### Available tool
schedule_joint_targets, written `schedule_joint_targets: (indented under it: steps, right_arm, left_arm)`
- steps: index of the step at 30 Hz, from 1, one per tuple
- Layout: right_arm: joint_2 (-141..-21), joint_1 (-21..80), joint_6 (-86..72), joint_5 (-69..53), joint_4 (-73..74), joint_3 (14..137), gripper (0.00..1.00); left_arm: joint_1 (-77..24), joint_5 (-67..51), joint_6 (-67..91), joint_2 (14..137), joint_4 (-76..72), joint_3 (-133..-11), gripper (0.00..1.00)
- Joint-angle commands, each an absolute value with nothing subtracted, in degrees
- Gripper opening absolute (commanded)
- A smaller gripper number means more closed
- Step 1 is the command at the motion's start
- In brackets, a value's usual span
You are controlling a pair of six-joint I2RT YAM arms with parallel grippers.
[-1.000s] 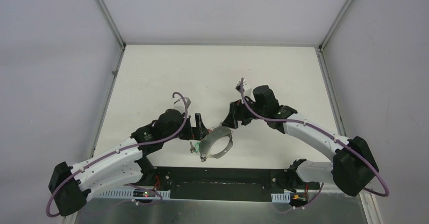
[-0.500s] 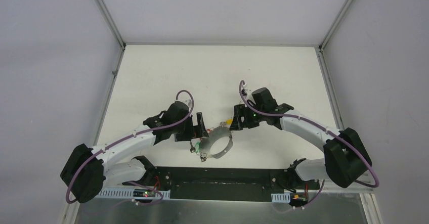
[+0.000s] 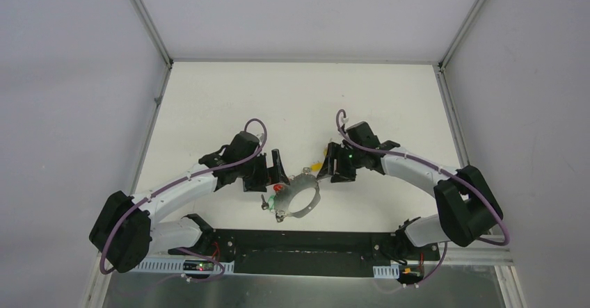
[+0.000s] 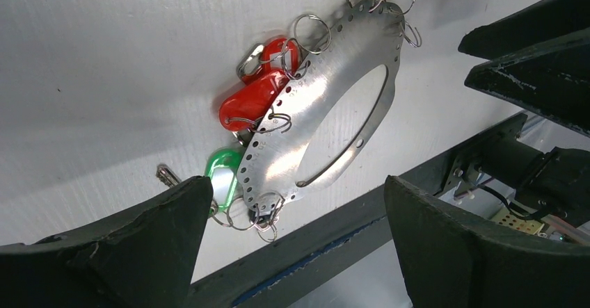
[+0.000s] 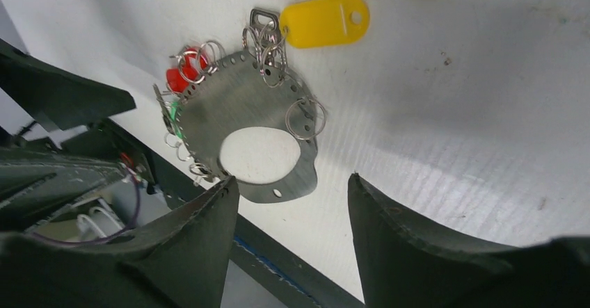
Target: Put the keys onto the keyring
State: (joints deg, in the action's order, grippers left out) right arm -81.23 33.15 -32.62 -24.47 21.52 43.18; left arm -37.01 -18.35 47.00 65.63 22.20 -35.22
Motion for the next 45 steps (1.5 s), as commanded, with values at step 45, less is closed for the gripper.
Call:
schedule_joint_targets:
  steps: [45]
  right_arm:
    - [-90.1,27.2,-56.3,-29.2,2.5,36.3,0.33]
  left_arm:
    - [-36.6,-15.9,50.3,56.7,19.1,-29.5,0.97]
